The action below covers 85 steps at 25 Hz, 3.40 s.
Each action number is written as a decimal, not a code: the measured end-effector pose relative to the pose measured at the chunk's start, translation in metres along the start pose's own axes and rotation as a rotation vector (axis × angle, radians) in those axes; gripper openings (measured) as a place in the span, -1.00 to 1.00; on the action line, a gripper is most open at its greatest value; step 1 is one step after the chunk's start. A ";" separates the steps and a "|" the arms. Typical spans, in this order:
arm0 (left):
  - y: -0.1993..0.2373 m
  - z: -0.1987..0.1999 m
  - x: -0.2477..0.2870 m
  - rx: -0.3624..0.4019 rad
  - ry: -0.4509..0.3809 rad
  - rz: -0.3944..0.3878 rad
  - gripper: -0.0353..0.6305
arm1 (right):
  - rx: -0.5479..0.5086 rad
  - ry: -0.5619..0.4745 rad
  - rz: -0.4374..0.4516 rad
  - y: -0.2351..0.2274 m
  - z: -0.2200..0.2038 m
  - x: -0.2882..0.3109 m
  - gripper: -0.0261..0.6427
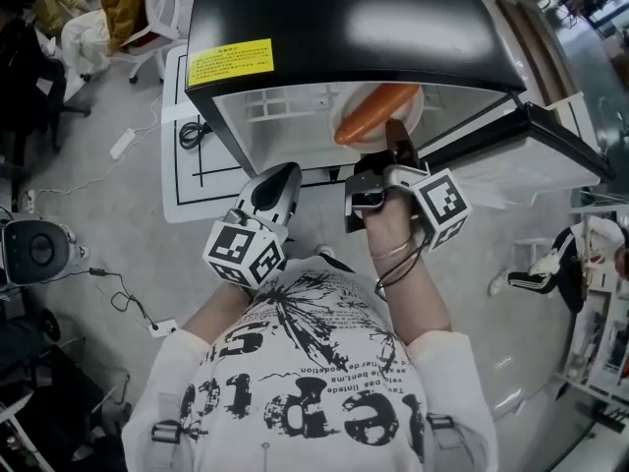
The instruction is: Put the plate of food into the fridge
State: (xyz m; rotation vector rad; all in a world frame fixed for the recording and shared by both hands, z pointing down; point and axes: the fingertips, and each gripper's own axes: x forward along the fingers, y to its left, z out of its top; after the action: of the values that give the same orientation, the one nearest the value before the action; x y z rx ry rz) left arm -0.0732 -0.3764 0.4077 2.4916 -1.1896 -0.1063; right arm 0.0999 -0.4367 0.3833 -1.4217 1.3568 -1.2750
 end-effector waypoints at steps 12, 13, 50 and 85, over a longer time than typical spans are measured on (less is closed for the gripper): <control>0.002 -0.007 -0.001 -0.019 0.026 -0.035 -0.87 | 0.043 -0.120 -0.035 -0.004 0.003 0.001 -0.84; 0.003 -0.007 0.000 -0.021 0.027 -0.038 -0.87 | 0.048 -0.125 -0.034 -0.003 0.003 0.003 -0.84; 0.013 -0.006 0.020 -0.042 0.044 -0.045 -0.87 | -0.323 0.076 0.069 0.015 -0.012 0.024 -0.28; -0.027 0.018 0.043 0.053 -0.093 0.038 -0.87 | -0.806 0.252 0.281 0.020 -0.001 -0.014 -0.92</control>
State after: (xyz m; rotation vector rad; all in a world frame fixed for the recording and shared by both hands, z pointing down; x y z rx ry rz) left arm -0.0302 -0.3998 0.3850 2.5323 -1.2928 -0.1845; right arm 0.0959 -0.4250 0.3622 -1.5125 2.3182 -0.7524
